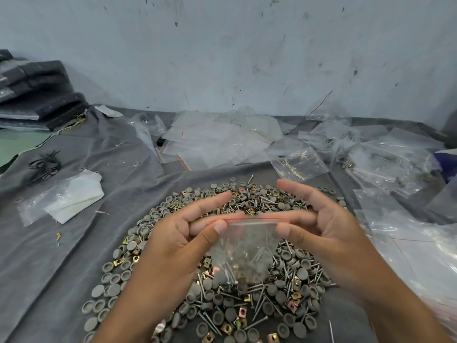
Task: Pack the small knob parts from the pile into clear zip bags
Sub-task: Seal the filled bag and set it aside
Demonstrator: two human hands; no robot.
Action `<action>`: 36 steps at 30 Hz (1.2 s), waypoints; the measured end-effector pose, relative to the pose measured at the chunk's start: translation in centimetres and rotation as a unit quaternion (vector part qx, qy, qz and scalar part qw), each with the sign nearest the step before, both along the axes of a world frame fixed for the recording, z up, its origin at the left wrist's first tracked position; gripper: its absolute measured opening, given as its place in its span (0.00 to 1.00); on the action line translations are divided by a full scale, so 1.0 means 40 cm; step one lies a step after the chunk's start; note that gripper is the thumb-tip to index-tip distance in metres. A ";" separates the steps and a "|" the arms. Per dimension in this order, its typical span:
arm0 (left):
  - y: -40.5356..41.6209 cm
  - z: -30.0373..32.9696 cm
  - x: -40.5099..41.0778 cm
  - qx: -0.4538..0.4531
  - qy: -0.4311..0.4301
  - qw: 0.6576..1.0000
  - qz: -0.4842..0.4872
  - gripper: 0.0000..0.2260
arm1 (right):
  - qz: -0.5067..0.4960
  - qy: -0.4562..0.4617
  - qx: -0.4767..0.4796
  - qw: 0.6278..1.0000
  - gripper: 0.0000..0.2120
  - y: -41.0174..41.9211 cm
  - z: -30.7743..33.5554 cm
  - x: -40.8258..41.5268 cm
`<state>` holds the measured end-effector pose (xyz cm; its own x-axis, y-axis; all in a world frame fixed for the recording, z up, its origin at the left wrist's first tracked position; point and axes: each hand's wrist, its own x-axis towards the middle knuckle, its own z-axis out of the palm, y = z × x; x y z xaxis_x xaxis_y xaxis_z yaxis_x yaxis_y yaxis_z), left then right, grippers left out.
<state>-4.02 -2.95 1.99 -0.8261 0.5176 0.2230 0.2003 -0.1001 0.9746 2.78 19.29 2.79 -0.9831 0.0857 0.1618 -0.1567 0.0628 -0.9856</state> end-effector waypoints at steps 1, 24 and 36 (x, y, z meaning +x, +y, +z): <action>-0.003 0.000 0.000 0.002 0.000 1.000 0.001 0.17 | -0.020 0.007 0.012 1.000 0.30 -0.001 -0.003 -0.002; 0.009 -0.020 -0.014 0.054 -0.029 0.992 0.114 0.22 | -0.102 0.097 -0.082 0.987 0.18 -0.009 -0.015 -0.009; 0.005 -0.025 -0.010 -0.003 0.055 0.990 0.131 0.12 | -0.090 0.106 -0.065 0.988 0.16 -0.012 -0.014 -0.007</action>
<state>-4.40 -2.74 0.97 -0.9034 0.2905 0.3154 0.3227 -0.0241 0.9462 2.52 18.79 2.21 -0.8950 0.2904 0.3387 -0.3586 -0.0166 -0.9334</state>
